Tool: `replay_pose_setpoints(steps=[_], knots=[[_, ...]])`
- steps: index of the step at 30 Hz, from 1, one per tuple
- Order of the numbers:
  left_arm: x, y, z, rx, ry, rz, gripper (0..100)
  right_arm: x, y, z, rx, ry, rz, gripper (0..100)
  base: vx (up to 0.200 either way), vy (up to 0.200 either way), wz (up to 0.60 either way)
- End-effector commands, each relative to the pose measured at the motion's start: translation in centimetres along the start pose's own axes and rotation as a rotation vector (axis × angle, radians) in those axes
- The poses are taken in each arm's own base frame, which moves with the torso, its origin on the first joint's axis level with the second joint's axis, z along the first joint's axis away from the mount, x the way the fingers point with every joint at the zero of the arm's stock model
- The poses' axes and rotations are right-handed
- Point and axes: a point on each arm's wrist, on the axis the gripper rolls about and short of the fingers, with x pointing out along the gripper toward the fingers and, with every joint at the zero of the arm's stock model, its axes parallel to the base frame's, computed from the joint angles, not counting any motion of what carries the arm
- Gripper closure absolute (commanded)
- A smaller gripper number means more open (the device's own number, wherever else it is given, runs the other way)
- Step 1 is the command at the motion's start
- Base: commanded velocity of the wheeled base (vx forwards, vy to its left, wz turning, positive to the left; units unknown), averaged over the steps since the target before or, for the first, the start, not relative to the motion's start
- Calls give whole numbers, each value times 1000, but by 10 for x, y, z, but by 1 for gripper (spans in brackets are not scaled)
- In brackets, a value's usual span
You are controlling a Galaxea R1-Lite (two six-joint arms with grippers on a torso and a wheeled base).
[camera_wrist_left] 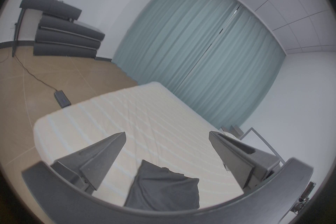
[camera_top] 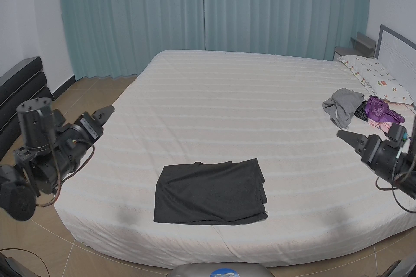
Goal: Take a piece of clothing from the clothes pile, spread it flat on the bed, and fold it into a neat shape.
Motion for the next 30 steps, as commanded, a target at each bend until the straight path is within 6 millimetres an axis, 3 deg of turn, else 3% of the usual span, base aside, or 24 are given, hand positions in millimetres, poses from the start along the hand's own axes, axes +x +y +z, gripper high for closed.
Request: replay_pose_setpoints(steps=[1,2,3,6,9,15,24,30], knots=[[-118,30,16,56,-255,4,0,-124,-26,-34,-147,-128,-2,0,0,0,0],[-118,30,16,56,-255,4,0,-124,-26,-34,-147,-128,-2,0,0,0,0],[-133,34,18,62,-298,-6,0,-141,-30,-39,-170,-146,-1,0,0,0,0],[-149,40,21,89,-352,22,0,-159,-33,-44,-216,-181,-23,0,0,0,0],[-186,52,22,166,-394,36,0,-181,-40,-55,-330,-246,-107,0,0,0,0],[-237,73,16,324,-457,89,0,-206,-37,-60,-569,-396,-135,0,0,0,0],[-267,82,9,416,-579,203,0,-216,-43,-73,-638,-386,-162,0,0,0,0],[-286,90,-10,542,-646,346,0,-223,-44,-82,-665,-409,-218,0,0,0,0]])
